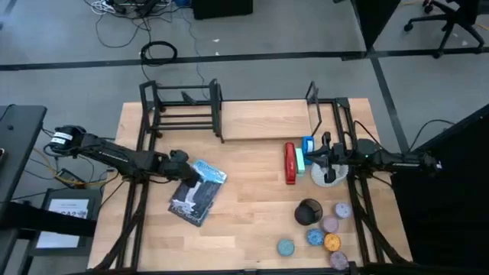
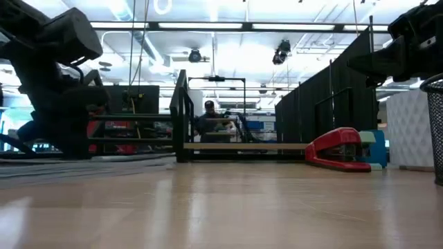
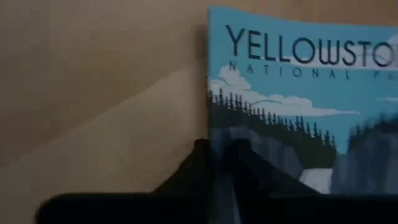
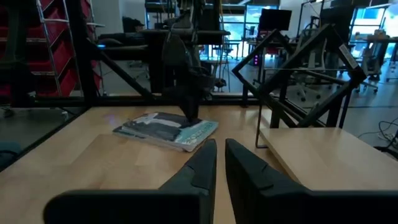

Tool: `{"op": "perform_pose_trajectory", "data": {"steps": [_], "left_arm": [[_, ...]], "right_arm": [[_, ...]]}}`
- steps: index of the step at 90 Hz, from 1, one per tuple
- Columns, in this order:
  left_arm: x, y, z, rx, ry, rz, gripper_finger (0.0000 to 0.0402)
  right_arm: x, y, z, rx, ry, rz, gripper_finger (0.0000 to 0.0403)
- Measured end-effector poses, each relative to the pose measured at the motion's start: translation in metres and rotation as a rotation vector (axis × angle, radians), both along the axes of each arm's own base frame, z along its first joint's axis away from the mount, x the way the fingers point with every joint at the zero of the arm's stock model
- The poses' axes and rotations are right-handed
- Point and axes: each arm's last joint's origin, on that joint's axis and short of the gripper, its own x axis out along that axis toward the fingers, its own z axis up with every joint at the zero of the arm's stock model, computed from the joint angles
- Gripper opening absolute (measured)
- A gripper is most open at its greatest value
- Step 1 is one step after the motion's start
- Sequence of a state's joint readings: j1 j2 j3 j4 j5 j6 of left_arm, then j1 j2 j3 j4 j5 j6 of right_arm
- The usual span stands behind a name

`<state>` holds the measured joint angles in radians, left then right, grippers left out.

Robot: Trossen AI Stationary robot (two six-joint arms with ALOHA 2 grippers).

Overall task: Stock shelves
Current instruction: Put the blue book on the book shelf, then put the black pen organizer on the shelf

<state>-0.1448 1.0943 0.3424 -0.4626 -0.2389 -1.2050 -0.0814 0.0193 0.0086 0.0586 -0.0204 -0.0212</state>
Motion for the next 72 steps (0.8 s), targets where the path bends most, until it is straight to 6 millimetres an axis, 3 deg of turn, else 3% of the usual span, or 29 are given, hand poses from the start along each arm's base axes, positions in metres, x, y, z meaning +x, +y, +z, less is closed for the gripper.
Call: {"op": "perform_pose_trajectory", "data": {"steps": [15, 44, 60, 72], "left_arm": [[0.003, 0.000, 0.016, 0.037, 0.090, -0.008, 0.0001], [0.017, -0.006, 0.076, 0.070, 0.144, -0.087, 0.0002], [0.017, -0.025, 0.074, -0.122, 0.139, -0.241, 0.0001], [0.018, -0.039, 0.059, -0.174, 0.106, -0.246, 0.0001]], "right_arm": [[0.000, 0.000, 0.000, 0.000, 0.000, 0.000, 0.0007], [0.000, 0.000, 0.000, 0.000, 0.000, 0.000, 0.0007], [0.000, 0.000, 0.000, 0.000, 0.000, 0.000, 0.0007], [0.000, 0.000, 0.000, 0.000, 0.000, 0.000, 0.0007]]}}
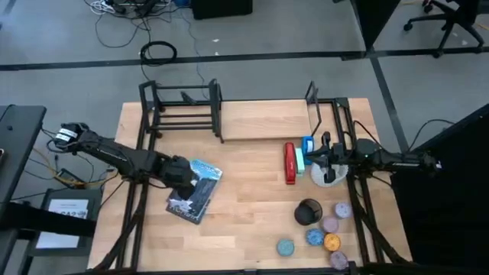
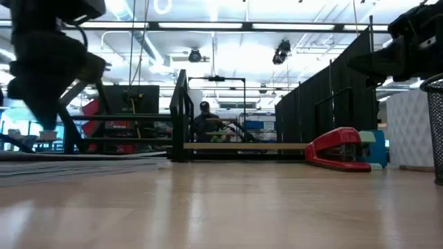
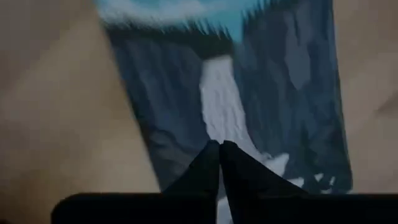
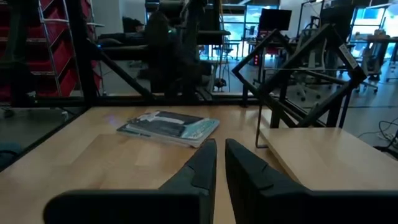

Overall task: Stock shelves
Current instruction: Put the black pen organizer on the shelf

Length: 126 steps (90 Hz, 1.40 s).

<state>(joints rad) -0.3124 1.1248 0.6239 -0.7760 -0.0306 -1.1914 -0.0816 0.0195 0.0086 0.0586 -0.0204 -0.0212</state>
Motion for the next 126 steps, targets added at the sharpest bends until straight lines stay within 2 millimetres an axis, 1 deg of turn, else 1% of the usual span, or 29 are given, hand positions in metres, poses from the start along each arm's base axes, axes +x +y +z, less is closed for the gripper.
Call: {"op": "perform_pose_trajectory", "data": {"steps": [10, 24, 31, 36, 40, 45, 54, 64, 73, 78, 83, 91, 97, 102, 109, 118, 126], "left_arm": [[0.008, -0.012, -0.016, -0.041, -0.036, 0.023, 0.0001], [0.031, -0.033, -0.034, -0.146, -0.142, -0.017, 0.0000], [0.042, -0.040, -0.040, -0.196, -0.200, -0.037, 0.0000], [0.050, -0.044, -0.038, -0.214, -0.243, -0.044, 0.0000], [0.056, -0.047, -0.032, -0.220, -0.283, -0.057, 0.0000], [0.066, -0.050, -0.019, -0.195, -0.355, -0.086, 0.0000], [0.087, -0.054, 0.016, -0.107, -0.508, -0.178, 0.0000], [0.114, -0.057, 0.059, 0.051, -0.684, -0.334, 0.0000], [0.145, -0.058, 0.092, 0.206, -0.795, -0.457, 0.0005], [0.167, -0.058, 0.106, 0.274, -0.836, -0.508, 0.0013], [0.188, -0.059, 0.115, 0.325, -0.868, -0.580, 0.0026], [0.224, -0.062, 0.125, 0.405, -0.918, -0.717, 0.0055], [0.249, -0.068, 0.128, 0.457, -0.948, -0.823, 0.0081], [0.267, -0.071, 0.132, 0.491, -0.980, -0.911, 0.0104], [0.289, -0.076, 0.131, 0.517, -1.005, -1.019, 0.0135], [0.310, -0.081, 0.121, 0.564, -0.961, -1.171, 0.0167], [0.321, -0.085, 0.101, 0.612, -0.867, -1.358, 0.0183]], "right_arm": [[0.000, 0.000, 0.000, 0.000, -0.002, 0.000, 0.0007], [0.000, 0.000, 0.001, -0.001, -0.006, 0.000, 0.0007], [0.000, 0.000, 0.001, 0.000, -0.006, 0.000, 0.0007], [0.000, 0.000, 0.001, 0.000, -0.006, 0.000, 0.0007], [0.000, 0.000, 0.001, -0.001, -0.006, 0.000, 0.0007], [0.000, 0.000, 0.001, -0.001, -0.007, 0.000, 0.0007], [0.000, 0.000, 0.001, -0.001, -0.008, 0.000, 0.0007], [0.000, 0.000, 0.001, -0.001, -0.008, 0.000, 0.0007], [0.000, 0.000, 0.001, -0.001, -0.008, 0.000, 0.0007], [0.000, 0.000, 0.001, -0.001, -0.008, 0.000, 0.0007], [0.000, 0.000, 0.001, -0.001, -0.012, 0.000, 0.0007], [0.000, 0.000, 0.001, -0.001, -0.014, 0.000, 0.0007], [0.000, 0.000, 0.002, -0.001, -0.016, 0.000, 0.0007], [0.000, 0.000, 0.002, -0.001, -0.017, 0.000, 0.0007], [0.000, 0.000, 0.002, -0.001, -0.017, 0.000, 0.0007], [0.000, 0.000, 0.002, -0.002, -0.017, 0.000, 0.0007], [0.000, 0.000, 0.002, -0.001, -0.017, 0.000, 0.0007]]}}
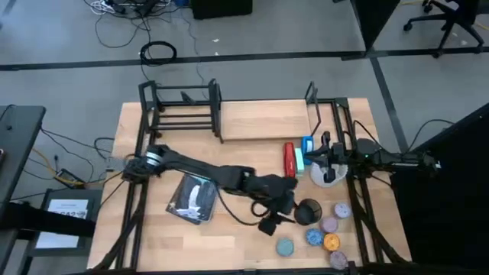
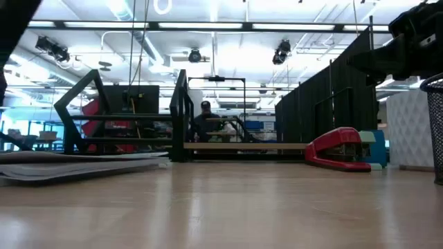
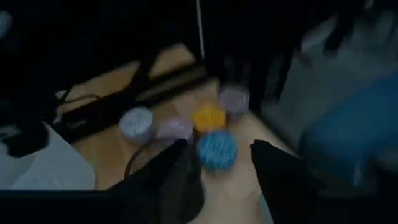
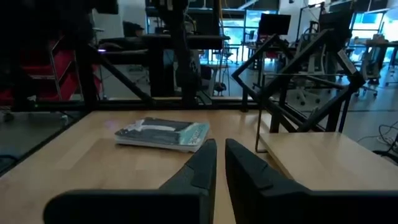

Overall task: Stock shelves
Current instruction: Put the black pen organizer on the shelf

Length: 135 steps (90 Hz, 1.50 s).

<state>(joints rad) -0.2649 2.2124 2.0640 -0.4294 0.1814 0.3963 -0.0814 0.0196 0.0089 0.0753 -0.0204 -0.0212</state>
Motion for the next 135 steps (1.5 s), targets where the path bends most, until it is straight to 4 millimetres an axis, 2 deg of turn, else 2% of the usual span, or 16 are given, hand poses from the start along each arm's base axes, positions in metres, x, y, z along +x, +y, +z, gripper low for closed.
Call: {"op": "perform_pose_trajectory", "data": {"steps": [10, 21, 48, 66, 92, 104, 119, 135], "left_arm": [[0.012, -0.004, -0.024, 0.091, 0.036, -0.057, 0.0186], [0.023, -0.007, -0.040, 0.100, 0.034, -0.060, 0.0186], [0.036, -0.002, -0.036, 0.129, -0.113, -0.037, 0.0185], [0.044, 0.010, -0.061, 0.135, -0.061, -0.055, 0.0173], [0.051, 0.013, -0.084, 0.180, -0.043, -0.080, 0.0170], [0.052, 0.015, -0.089, 0.185, -0.039, -0.068, 0.0166], [0.053, 0.015, -0.091, 0.201, -0.035, -0.048, 0.0141], [0.052, 0.015, -0.095, 0.218, -0.011, -0.026, 0.0074]], "right_arm": [[0.000, 0.000, 0.000, 0.000, 0.000, 0.000, 0.0007], [0.000, 0.000, 0.000, 0.000, 0.000, 0.000, 0.0007], [0.000, 0.000, 0.000, 0.000, 0.000, 0.000, 0.0007], [0.000, 0.000, 0.000, 0.000, 0.000, 0.000, 0.0007], [0.000, 0.000, 0.000, 0.000, 0.000, 0.000, 0.0007], [0.000, 0.000, 0.000, 0.000, 0.001, 0.000, 0.0007], [0.000, 0.000, 0.000, 0.000, -0.002, 0.000, 0.0007], [0.000, 0.000, 0.000, 0.000, -0.004, 0.000, 0.0007]]}}
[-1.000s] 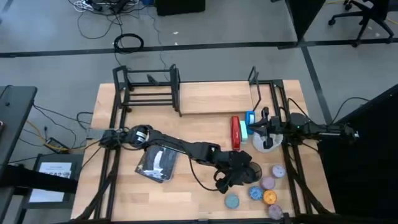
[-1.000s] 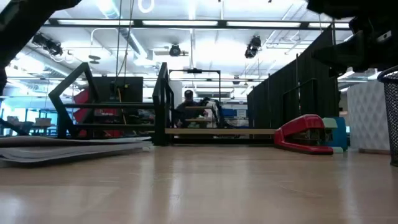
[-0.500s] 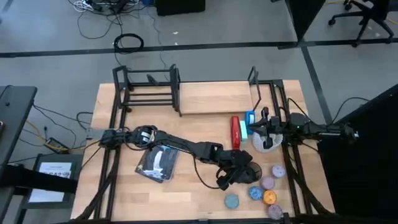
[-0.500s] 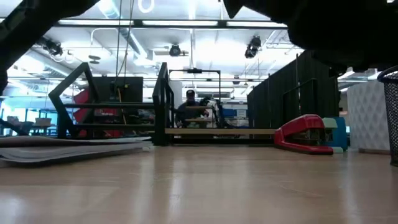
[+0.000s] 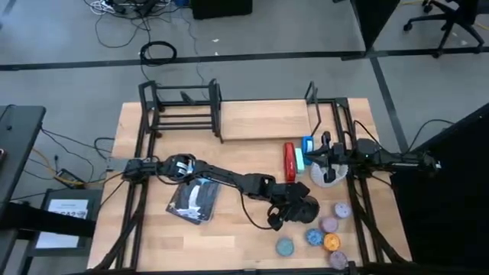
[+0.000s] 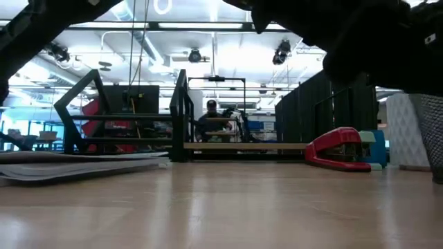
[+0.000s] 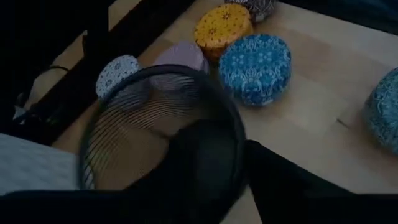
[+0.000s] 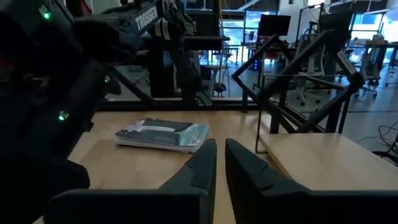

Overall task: Stock shelves
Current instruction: Put the black pen organizer on the shelf

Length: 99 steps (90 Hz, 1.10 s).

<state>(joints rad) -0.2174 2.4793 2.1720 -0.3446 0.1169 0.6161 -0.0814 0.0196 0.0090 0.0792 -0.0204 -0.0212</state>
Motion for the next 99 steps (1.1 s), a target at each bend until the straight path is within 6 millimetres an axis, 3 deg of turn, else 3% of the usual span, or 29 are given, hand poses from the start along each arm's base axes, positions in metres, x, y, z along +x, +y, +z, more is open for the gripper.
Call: {"op": "perform_pose_trajectory", "data": {"steps": [13, 33, 51, 66, 83, 99], "left_arm": [[-0.001, -0.002, -0.004, 0.025, 0.022, 0.042, 0.0010], [-0.012, -0.014, 0.009, 0.100, 0.055, 0.097, 0.0001], [-0.023, -0.022, 0.052, 0.094, 0.120, 0.159, 0.0000], [-0.051, -0.016, 0.090, 0.164, 0.169, 0.315, 0.0000], [-0.081, 0.022, 0.123, 0.105, 0.319, 0.524, 0.0000], [-0.090, 0.100, 0.121, 0.105, 0.470, 0.815, 0.0000]], "right_arm": [[0.000, 0.000, 0.000, 0.000, -0.001, 0.000, 0.0007], [0.000, 0.000, 0.000, 0.000, -0.001, 0.000, 0.0007], [0.000, 0.000, 0.000, 0.000, -0.001, 0.000, 0.0007], [0.000, 0.000, 0.000, 0.000, -0.001, 0.000, 0.0007], [0.000, 0.000, 0.001, -0.001, -0.005, -0.001, 0.0007], [0.000, 0.000, 0.001, -0.002, -0.014, 0.000, 0.0007]]}}
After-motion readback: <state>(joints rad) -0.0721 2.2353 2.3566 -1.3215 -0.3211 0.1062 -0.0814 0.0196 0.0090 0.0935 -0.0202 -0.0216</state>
